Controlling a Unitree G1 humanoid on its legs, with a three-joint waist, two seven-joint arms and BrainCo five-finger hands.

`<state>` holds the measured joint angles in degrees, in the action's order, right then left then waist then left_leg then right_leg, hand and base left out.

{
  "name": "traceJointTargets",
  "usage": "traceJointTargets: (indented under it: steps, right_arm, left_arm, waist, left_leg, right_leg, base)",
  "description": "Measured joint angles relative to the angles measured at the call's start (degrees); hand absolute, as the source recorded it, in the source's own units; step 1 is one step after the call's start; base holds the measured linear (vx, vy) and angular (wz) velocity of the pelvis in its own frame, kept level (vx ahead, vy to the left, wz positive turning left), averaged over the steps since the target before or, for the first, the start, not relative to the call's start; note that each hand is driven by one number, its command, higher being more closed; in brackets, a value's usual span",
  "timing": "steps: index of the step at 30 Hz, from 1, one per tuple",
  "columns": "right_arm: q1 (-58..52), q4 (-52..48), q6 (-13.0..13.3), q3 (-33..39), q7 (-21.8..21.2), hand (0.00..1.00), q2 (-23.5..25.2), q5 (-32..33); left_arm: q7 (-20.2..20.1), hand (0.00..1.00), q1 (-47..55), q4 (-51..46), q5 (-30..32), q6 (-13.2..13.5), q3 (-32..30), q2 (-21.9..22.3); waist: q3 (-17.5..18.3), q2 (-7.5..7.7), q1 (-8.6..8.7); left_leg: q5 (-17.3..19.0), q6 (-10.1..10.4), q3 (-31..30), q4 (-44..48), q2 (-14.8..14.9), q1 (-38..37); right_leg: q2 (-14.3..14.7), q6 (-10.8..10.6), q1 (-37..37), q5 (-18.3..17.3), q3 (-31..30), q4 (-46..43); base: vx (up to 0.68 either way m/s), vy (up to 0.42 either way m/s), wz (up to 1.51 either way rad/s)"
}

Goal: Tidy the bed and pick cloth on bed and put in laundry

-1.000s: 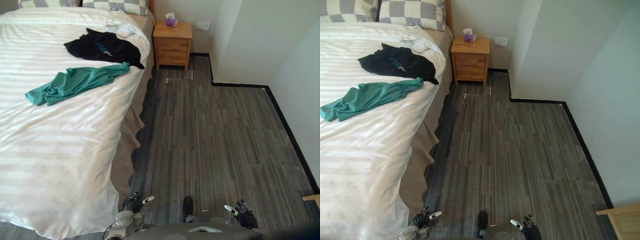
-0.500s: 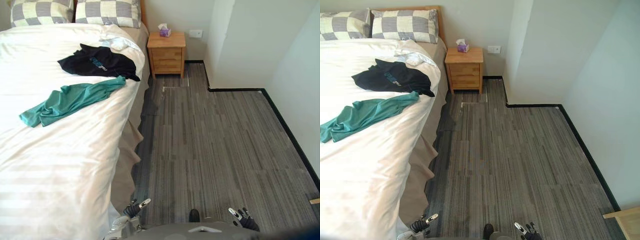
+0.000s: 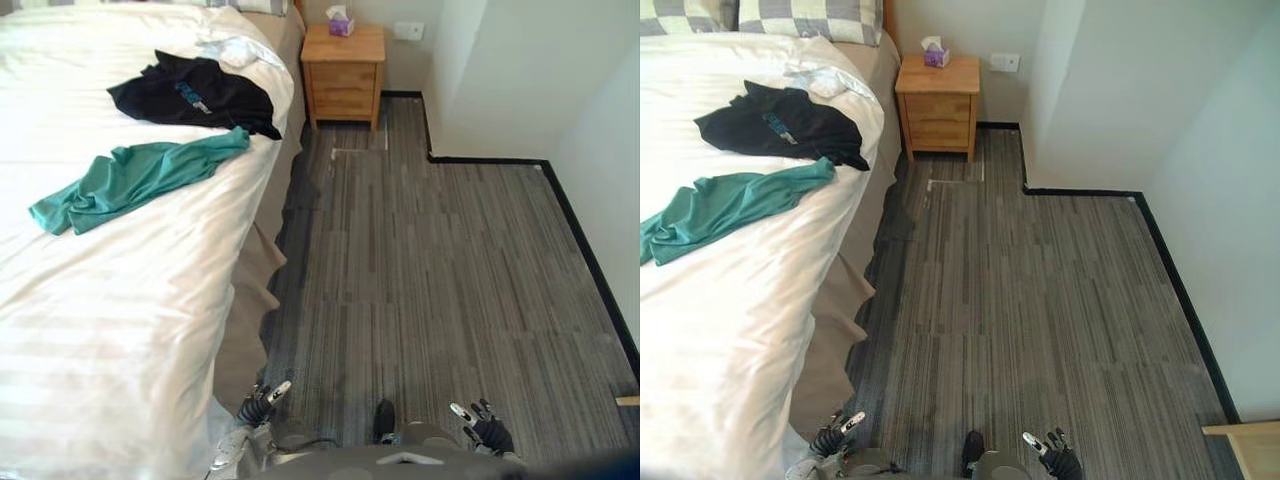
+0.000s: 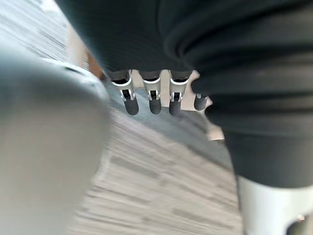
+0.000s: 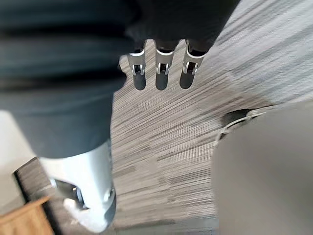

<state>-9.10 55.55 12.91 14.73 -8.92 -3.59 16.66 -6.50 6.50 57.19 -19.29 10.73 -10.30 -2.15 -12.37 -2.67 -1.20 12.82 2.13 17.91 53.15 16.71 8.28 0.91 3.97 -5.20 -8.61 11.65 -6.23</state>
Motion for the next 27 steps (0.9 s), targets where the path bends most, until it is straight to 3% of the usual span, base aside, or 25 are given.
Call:
traceJointTargets:
  steps: [2, 4, 5, 6, 7, 9, 11, 14, 16, 17, 18, 19, 20, 23, 24, 25, 26, 27]
  right_arm:
    - [2.2, 0.1, 0.0, -0.3, -0.2, 0.0, 0.2, 0.0]
    - [2.9, 0.4, 0.0, -0.7, -0.8, 0.0, 0.7, -0.1]
    - [2.6, 0.7, 0.0, -0.7, -1.0, 0.0, 1.0, -0.1]
    - [2.5, 0.8, 0.0, -0.7, -1.1, 0.0, 1.0, -0.1]
    - [2.0, 1.7, 0.0, -0.5, -1.2, 0.0, 1.3, 0.0]
    - [1.8, 2.0, 0.0, -0.9, -1.2, 0.0, 1.2, -0.2]
    - [2.7, 3.3, 0.0, -0.9, -1.2, 0.0, 1.3, -1.7]
    - [2.6, 5.0, -0.2, -1.5, -0.4, 0.0, 1.5, -3.3]
    - [2.6, 5.0, -0.2, -1.4, 0.0, 0.0, 1.5, -4.3]
    - [2.6, 5.2, -0.1, -1.0, 0.1, 0.0, 1.4, -4.5]
    - [2.6, 5.4, 0.0, 0.6, 0.0, 0.0, 1.5, -4.5]
    - [2.6, 5.4, 0.0, 0.7, 0.0, 0.0, 1.5, -4.5]
    - [2.6, 5.2, 0.0, 1.1, -0.1, 0.0, 1.4, -4.4]
    - [2.4, 5.2, 0.0, 0.6, -0.4, 0.0, 0.6, -4.4]
    - [2.3, 5.1, 0.0, 0.6, -0.7, 0.0, 0.4, -4.0]
    - [2.4, 5.1, -0.1, 0.6, -0.9, 0.0, 0.4, -3.9]
    - [2.5, 4.9, -0.3, 0.6, -1.3, 0.0, 0.2, -2.6]
    - [2.4, 4.9, -0.3, 0.6, -1.4, 0.0, 0.2, -2.2]
  left_arm:
    - [-0.7, 0.0, -0.3, 0.0, -0.5, 0.2, 0.1, 0.0]
    - [-0.8, 0.0, -0.4, 0.0, -1.5, 0.3, 0.2, 0.0]
    - [-0.8, 0.0, -0.5, 0.1, -1.7, 0.3, 0.4, 0.0]
    - [-0.8, 0.0, -0.5, 0.1, -1.8, 0.3, 0.7, 0.0]
    - [-0.8, 0.0, -0.5, 0.2, -2.2, 0.3, 1.0, -0.2]
    - [-0.8, 0.0, -0.5, 0.3, -2.1, 0.3, 1.1, -0.3]
    - [-1.1, 0.0, -1.1, 0.4, -2.2, 0.3, 1.2, -1.1]
    - [-1.9, 0.0, -1.2, 0.5, -2.6, 0.8, 1.2, -1.9]
    - [-1.9, 0.0, -1.1, 0.5, -2.5, 0.8, 1.2, -2.0]
    - [-1.9, 0.0, -0.9, 0.5, -2.3, 0.8, 1.4, -1.9]
    - [-1.9, 0.0, -0.9, 1.0, -2.0, 1.1, 2.9, -2.3]
    - [-1.9, 0.0, -0.9, 1.0, -2.0, 1.2, 3.1, -2.4]
    - [-1.9, 0.0, -1.0, 1.0, -1.5, 1.3, 4.2, -3.2]
    - [-1.8, 0.0, -0.3, 1.7, -1.3, 1.3, 6.5, -4.0]
    - [-1.8, 0.0, -0.6, 2.2, -1.4, 1.2, 7.6, -4.0]
    - [-1.8, 0.0, -0.9, 2.5, -1.4, 1.2, 7.9, -3.9]
    - [-1.8, 0.0, -1.9, 2.8, -1.4, 0.7, 8.0, -3.7]
    - [-1.8, 0.0, -2.1, 2.8, -1.4, 0.7, 8.0, -3.5]
  waist:
    - [-0.2, 0.39, -0.1]
    - [-0.4, 0.66, -0.3]
    - [-0.4, 0.69, -0.5]
    - [-0.4, 0.65, -0.47]
    - [-0.4, 0.73, -0.6]
    - [-0.1, 1.08, -0.94]
    - [0.0, 2.66, -1.27]
    - [0.3, 3.37, -1.72]
    - [0.7, 3.61, -1.68]
    - [1.2, 3.83, -1.54]
    - [1.5, 4.31, -1.5]
    - [1.5, 4.39, -1.49]
    - [0.9, 5.6, -1.01]
    - [0.8, 5.28, 0.98]
    - [0.8, 4.99, 1.51]
    - [0.8, 4.86, 1.81]
    - [0.5, 4.27, 2.63]
    - [0.3, 4.06, 2.74]
  left_leg:
    - [3.7, -0.3, 0.5, -6.4, -4.0, 1.9]
    - [3.7, -0.1, 0.8, -15.7, -7.0, 2.9]
    - [1.7, 0.1, 0.7, -25.3, -8.8, 2.8]
    - [0.7, 0.1, 0.6, -28.2, -9.1, 2.8]
    - [-5.6, -0.4, 0.5, -36.9, -9.8, 2.7]
    - [-9.1, -1.8, 1.3, -37.2, -10.4, 2.1]
    - [-4.3, -4.9, 3.7, -32.3, -11.5, 3.2]
    - [-1.3, -7.0, 5.8, -26.3, -11.7, 2.8]
    - [0.3, -7.2, 5.9, -26.0, -12.6, 1.5]
    - [1.5, -7.3, 5.9, -26.8, -13.4, 0.3]
    - [4.2, -7.6, 5.3, -29.5, -15.2, -2.8]
    - [4.6, -7.6, 5.2, -29.9, -15.4, -3.2]
    - [6.0, -7.9, 4.6, -32.8, -17.6, -8.2]
    - [5.7, -7.8, 1.9, -35.8, -17.4, -15.7]
    - [5.6, -7.6, 1.1, -37.1, -16.6, -18.2]
    - [5.5, -7.5, 0.4, -37.7, -16.1, -18.9]
    - [5.3, -7.2, -1.8, -39.5, -14.3, -20.7]
    - [5.3, -7.1, -2.5, -39.8, -13.7, -21.3]
  right_leg:
    - [-1.6, -0.2, -1.0, -0.4, -3.0, 0.2]
    - [-3.0, -1.1, -1.9, -0.8, -4.6, 0.3]
    - [-3.9, -2.3, -2.8, -1.9, -5.9, 0.4]
    - [-4.1, -2.5, -3.3, -2.3, -6.1, 0.4]
    - [-5.2, -4.5, -4.8, -4.6, -7.5, 0.2]
    - [-6.2, -5.8, -5.6, -5.7, -8.4, 0.2]
    - [-8.7, -7.3, -6.1, -5.6, -8.0, 0.4]
    - [-10.6, -8.4, -7.9, -4.9, -7.7, -0.5]
    - [-11.5, -8.7, -8.0, -4.7, -7.7, -2.6]
    - [-12.3, -9.3, -5.8, -4.9, -7.6, -8.5]
    - [-14.4, -11.1, 1.8, -4.4, -7.6, -26.6]
    - [-14.6, -11.4, 2.6, -4.0, -7.6, -28.4]
    - [-17.4, -11.9, 10.5, -1.4, -7.8, -46.9]
    - [-17.1, -8.7, 16.6, -4.8, -3.3, -55.0]
    - [-15.8, -7.2, 18.8, -6.2, -0.9, -52.1]
    - [-15.0, -7.2, 19.7, -6.7, 0.2, -50.2]
    - [-12.5, -6.8, 22.8, -7.3, 3.5, -40.6]
    - [-11.8, -6.6, 23.4, -7.0, 4.2, -37.6]
  base:
    - [0.24, 0.073, -0.67]
    - [0.26, 0.119, -0.68]
    - [0.26, 0.147, -0.6]
    - [0.41, 0.27, -0.51]
    - [0.4, 0.27, -0.36]
    - [0.35, 0.236, -0.35]
    - [0.5, 0.271, -0.35]
    - [0.39, 0.185, -0.18]
    - [0.35, 0.176, -0.11]
    - [0.33, 0.158, -0.01]
    - [0.4, 0.188, 0.01]
    - [0.44, 0.144, 0.21]
    - [0.31, 0.076, 0.24]
    - [0.41, 0.031, 0.48]
    - [0.37, -0.003, 0.5]
    - [0.48, -0.078, 0.68]
    - [0.36, -0.096, 0.61]
    - [0.57, -0.173, 0.89]
